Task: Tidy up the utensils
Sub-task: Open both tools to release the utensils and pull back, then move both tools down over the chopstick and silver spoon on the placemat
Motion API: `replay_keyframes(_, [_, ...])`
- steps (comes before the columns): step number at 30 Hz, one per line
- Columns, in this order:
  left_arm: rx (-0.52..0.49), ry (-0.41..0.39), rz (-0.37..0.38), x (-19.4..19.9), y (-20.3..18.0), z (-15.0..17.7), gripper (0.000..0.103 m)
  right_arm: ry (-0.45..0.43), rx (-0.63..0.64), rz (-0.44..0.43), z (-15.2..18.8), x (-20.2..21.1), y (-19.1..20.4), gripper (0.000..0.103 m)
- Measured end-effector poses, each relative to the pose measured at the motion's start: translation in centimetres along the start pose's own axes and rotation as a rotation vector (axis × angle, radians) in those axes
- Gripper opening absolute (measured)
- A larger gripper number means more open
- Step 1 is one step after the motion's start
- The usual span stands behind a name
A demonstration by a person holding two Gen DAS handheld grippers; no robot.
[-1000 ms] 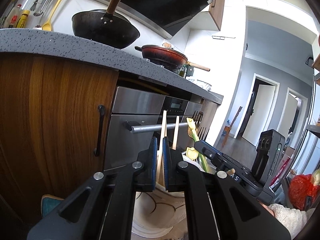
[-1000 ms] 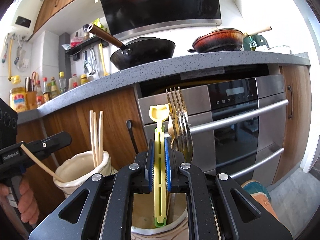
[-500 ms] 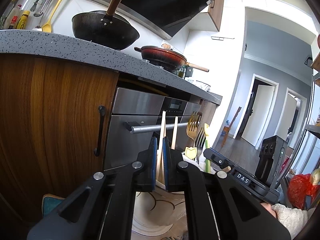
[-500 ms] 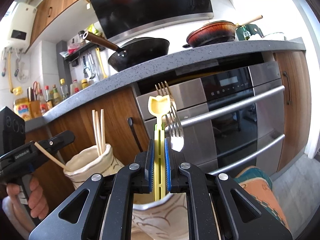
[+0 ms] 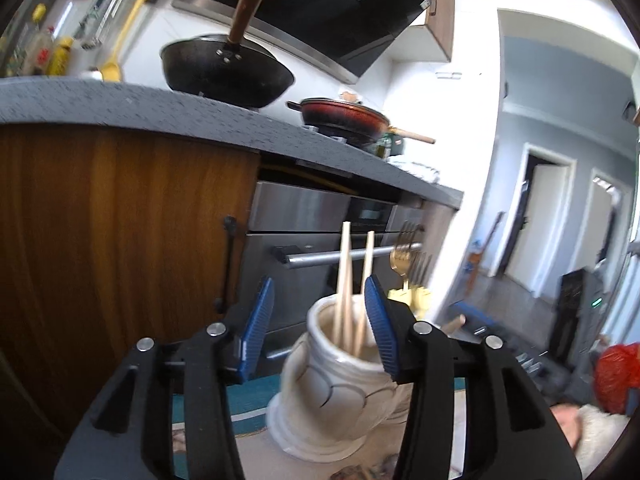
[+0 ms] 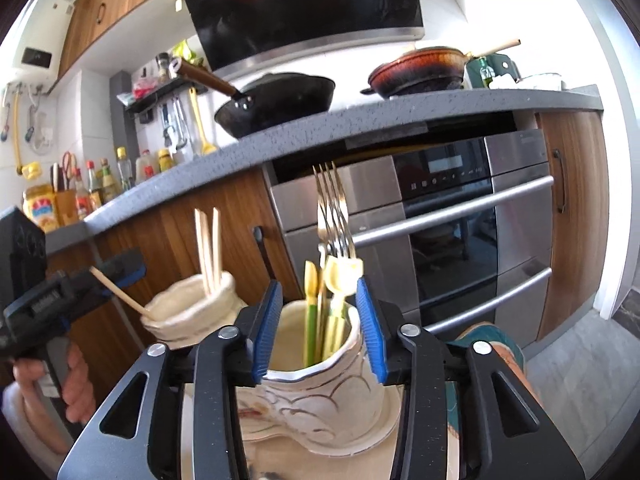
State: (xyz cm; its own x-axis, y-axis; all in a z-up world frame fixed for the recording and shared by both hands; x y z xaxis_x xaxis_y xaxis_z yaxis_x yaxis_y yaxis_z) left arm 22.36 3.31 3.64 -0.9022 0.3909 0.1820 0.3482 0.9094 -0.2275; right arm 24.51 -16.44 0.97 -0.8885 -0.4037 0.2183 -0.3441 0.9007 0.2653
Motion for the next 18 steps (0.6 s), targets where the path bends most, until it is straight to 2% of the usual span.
replay_keyframes(2, [-0.013,-0.001,-0.035,0.8,0.0,0.2,0.064,-0.008,-0.008,-0.007,-0.4,1.0,0.2,0.054])
replay_keyframes(5, [-0.016,0.01,-0.056,2.0,-0.3,0.8,0.073,0.0,-0.003,-0.002,-0.3,2.2,0.5,0.061])
replay_keyframes(7, [-0.015,0.021,-0.084,2.6,-0.3,1.4,0.082,0.007,-0.009,-0.006,-0.1,2.9,0.7,0.073])
replay_keyframes(8, [-0.015,0.028,-0.096,2.9,-0.4,1.9,0.085,0.014,-0.012,-0.006,0.1,3.4,0.7,0.076])
replay_keyframes(13, [-0.01,0.099,-0.123,4.2,-1.1,4.7,0.092,0.045,-0.029,-0.001,1.4,5.5,0.4,0.092])
replay_keyframes(18, [-0.007,0.176,-0.14,5.1,-2.0,8.0,0.095,0.113,-0.037,0.027,3.5,6.9,-0.2,0.095])
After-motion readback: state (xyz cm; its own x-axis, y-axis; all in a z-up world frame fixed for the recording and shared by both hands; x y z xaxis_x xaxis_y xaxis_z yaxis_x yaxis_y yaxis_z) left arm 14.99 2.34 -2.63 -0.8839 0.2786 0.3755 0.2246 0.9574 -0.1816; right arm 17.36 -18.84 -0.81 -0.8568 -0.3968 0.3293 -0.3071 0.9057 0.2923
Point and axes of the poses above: each gripper's, at about its wrist camera, not at the fingertips, and x roughly against the way its jaws point, y to its left, z to its underside, the point moved 10 cm from there along -x, roughly the way its jaws point, and after that the axes turned 7 degrees about z, right-handed, at the moved point
